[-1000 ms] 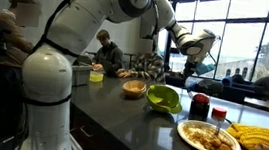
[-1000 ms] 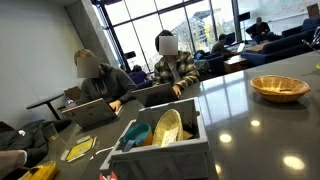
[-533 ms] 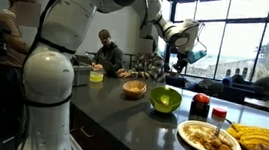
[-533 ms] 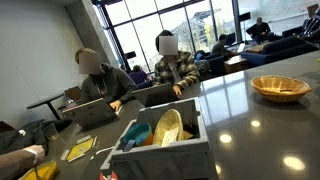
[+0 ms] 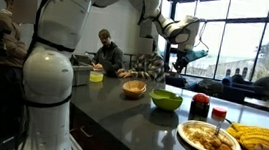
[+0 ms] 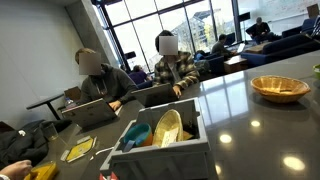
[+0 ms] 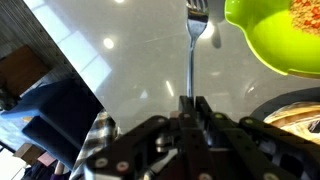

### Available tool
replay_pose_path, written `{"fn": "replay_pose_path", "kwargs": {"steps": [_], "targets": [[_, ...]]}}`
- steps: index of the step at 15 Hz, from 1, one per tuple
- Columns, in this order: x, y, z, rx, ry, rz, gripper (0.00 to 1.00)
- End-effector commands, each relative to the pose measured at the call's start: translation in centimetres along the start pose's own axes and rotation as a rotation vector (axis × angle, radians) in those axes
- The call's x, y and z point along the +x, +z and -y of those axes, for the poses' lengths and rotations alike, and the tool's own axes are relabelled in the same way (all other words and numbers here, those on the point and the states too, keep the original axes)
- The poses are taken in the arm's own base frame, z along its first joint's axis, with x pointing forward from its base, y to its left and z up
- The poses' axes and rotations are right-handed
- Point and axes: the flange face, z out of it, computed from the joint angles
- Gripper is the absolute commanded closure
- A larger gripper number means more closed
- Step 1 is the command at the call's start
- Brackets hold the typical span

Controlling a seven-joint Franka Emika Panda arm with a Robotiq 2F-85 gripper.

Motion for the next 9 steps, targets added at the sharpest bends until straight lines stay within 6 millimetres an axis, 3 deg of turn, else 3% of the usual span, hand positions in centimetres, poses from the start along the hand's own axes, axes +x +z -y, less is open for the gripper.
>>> {"fn": "replay_pose_path", "kwargs": {"steps": [1, 9], "targets": [[1.7, -2.6, 1.2, 0.02, -0.012, 0.015, 0.97], [5.7, -3.1, 2.6, 0.125, -0.023, -0.057, 0.97]]}}
